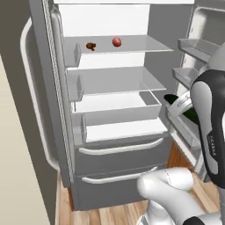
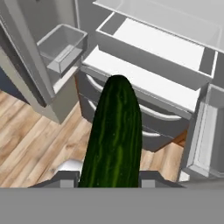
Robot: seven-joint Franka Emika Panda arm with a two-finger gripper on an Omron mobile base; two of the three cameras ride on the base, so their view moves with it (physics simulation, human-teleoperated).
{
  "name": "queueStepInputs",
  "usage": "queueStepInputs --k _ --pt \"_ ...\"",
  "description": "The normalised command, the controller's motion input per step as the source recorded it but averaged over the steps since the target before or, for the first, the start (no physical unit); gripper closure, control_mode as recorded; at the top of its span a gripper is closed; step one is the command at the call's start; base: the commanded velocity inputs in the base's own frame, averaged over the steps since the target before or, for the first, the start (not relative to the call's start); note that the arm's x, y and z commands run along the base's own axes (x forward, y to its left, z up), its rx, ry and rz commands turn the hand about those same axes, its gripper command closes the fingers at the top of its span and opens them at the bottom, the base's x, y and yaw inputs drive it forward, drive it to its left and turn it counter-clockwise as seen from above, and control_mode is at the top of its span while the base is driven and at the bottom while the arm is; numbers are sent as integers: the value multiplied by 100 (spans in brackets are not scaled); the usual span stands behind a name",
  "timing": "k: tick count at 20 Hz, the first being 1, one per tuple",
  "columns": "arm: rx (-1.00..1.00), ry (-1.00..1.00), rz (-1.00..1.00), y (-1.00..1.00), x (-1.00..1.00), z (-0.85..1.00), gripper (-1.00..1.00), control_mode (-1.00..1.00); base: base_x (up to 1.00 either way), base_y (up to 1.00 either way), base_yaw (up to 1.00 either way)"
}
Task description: Open the fridge, remove the peach, cucumber, and chicken drumstick, and place them on any counter.
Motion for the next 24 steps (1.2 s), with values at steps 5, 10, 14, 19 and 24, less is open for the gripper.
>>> queueStepInputs --k 5,10,14,19,24 --pt "0 0 0 0 0 0 100 100 -81 29 26" --pt "0 0 0 0 0 0 100 100 -75 41 29" --pt "0 0 0 0 0 0 100 100 -71 46 36" --pt "0 0 0 0 0 0 100 100 -55 51 50" --pt "0 0 0 0 0 0 100 100 -36 47 50"
